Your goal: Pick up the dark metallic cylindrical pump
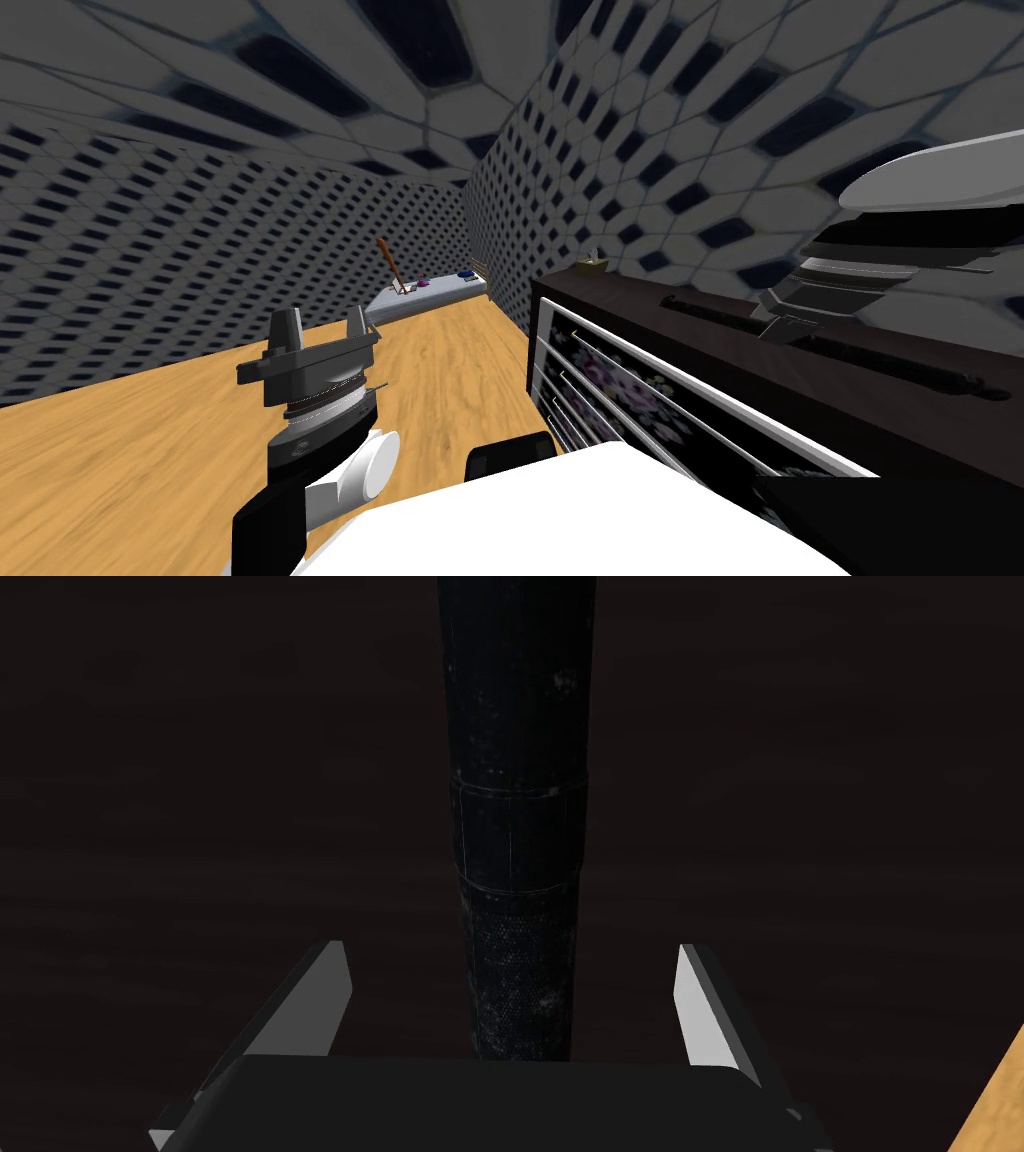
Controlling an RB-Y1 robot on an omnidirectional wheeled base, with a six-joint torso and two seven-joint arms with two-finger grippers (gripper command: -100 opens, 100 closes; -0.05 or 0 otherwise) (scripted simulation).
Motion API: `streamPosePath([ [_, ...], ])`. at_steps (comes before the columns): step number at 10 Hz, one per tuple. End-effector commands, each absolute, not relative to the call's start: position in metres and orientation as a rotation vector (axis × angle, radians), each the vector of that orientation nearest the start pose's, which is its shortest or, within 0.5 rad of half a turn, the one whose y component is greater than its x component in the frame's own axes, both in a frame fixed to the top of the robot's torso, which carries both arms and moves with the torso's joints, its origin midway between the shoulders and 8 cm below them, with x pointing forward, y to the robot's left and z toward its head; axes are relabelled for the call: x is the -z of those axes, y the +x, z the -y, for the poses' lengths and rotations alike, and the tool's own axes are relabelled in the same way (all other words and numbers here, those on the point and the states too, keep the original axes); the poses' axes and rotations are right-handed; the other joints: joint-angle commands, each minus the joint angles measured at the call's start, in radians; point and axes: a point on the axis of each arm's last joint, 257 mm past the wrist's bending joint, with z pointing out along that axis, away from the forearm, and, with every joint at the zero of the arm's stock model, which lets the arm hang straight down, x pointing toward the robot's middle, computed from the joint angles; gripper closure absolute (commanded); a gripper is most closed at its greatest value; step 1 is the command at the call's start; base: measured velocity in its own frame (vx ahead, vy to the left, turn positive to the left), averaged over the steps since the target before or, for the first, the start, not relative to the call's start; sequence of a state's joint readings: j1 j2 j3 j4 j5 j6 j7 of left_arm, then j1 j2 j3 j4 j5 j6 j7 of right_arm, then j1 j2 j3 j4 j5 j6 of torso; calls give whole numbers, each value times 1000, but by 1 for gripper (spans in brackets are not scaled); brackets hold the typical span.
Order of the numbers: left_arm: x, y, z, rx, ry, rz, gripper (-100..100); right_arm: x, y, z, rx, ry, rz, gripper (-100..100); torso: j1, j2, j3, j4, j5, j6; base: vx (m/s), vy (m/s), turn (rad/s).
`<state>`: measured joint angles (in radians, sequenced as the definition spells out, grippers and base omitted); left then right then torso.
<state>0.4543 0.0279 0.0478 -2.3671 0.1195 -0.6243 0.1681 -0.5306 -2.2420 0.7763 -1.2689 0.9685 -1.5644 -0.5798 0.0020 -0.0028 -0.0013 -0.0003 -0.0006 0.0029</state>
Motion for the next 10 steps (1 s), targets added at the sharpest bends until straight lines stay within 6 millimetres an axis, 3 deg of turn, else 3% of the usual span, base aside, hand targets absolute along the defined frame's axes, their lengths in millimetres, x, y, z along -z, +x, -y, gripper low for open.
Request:
streamPosePath([
  [1, -97, 296, -292, 1561, -537, -348, 0, -12, 202, 614, 102, -710, -3036, 100, 0, 0, 0, 0, 0, 0, 0, 0, 0],
  [5, -97, 296, -292, 1561, -537, -348, 0, -12, 201, 614, 101, -709, -3037, 100, -2, -1, -1, 0, -1, 0, 0, 0, 0],
  [6, -97, 296, -292, 1561, -537, -348, 0, -12, 201, 614, 101, -709, -3036, 0, -2, -2, -1, 0, -1, 0, 0, 0, 0],
  [7, -97, 296, -292, 1561, -537, -348, 0, -23, 195, 608, 100, -704, -3040, 100, -2, -2, -1, 0, -1, 0, 30, -23, 27],
  [9, -97, 296, -292, 1561, -537, -348, 0, -25, 194, 607, 101, -704, -3040, 100, -3, -4, -2, -1, 0, 0, 40, -37, 19],
  [10, -97, 296, -292, 1561, -537, -348, 0, -26, 194, 606, 100, -703, -3041, 0, -3, -4, -2, -1, -1, 0, 0, 0, 0],
])
